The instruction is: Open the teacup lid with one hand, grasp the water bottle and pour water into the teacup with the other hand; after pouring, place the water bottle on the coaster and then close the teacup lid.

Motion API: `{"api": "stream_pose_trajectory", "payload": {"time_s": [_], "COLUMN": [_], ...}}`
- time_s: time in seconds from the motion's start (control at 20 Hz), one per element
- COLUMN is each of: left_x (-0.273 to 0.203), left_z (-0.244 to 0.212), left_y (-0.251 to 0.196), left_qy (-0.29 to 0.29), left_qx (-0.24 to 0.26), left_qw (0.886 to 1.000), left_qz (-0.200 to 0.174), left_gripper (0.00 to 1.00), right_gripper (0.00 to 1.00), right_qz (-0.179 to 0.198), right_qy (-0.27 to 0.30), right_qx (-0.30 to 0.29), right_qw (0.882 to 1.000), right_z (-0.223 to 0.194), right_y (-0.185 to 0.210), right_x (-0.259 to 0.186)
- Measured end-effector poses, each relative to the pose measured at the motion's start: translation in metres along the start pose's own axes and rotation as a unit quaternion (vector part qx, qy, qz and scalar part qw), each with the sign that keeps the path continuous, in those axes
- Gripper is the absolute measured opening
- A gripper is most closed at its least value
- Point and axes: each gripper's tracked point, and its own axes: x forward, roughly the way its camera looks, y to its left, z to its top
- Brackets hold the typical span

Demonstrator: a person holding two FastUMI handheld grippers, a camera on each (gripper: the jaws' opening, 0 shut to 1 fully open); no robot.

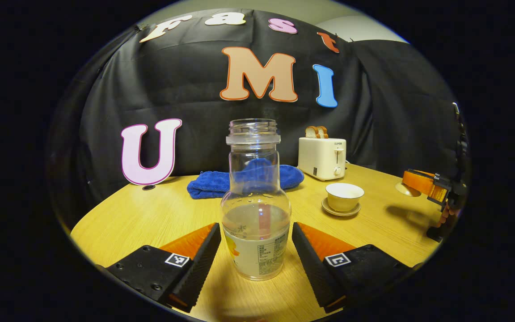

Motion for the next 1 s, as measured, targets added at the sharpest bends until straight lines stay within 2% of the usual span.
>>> {"api": "stream_pose_trajectory", "payload": {"time_s": [0.25,0.3,0.35,0.6,0.85,1.0], "left_x": [0.003,0.004,0.005,0.007,0.019,0.033], "left_z": [0.000,0.001,0.000,0.001,0.003,0.006], "left_y": [0.001,0.001,0.003,-0.002,-0.015,-0.021], "left_qy": [0.002,0.001,0.003,0.005,0.029,0.047], "left_qx": [-0.002,-0.002,-0.002,0.014,0.090,0.148], "left_qw": [1.000,1.000,1.000,1.000,0.995,0.987], "left_qz": [0.007,0.012,0.014,0.021,0.034,0.044], "left_gripper": [0.93,0.81,0.74,0.70,0.67,0.67], "right_gripper": [0.32,0.32,0.32,0.32,0.32,0.32], "right_qz": [0.001,0.001,0.001,0.005,0.001,-0.001], "right_qy": [0.000,0.000,0.001,0.001,0.001,0.001], "right_qx": [0.000,0.000,0.000,0.000,0.000,0.000], "right_qw": [1.000,1.000,1.000,1.000,1.000,1.000], "right_z": [0.000,0.000,0.000,0.000,0.000,0.000], "right_y": [0.000,0.000,0.000,0.001,-0.003,-0.006], "right_x": [0.000,0.000,0.000,0.000,0.000,0.000]}}
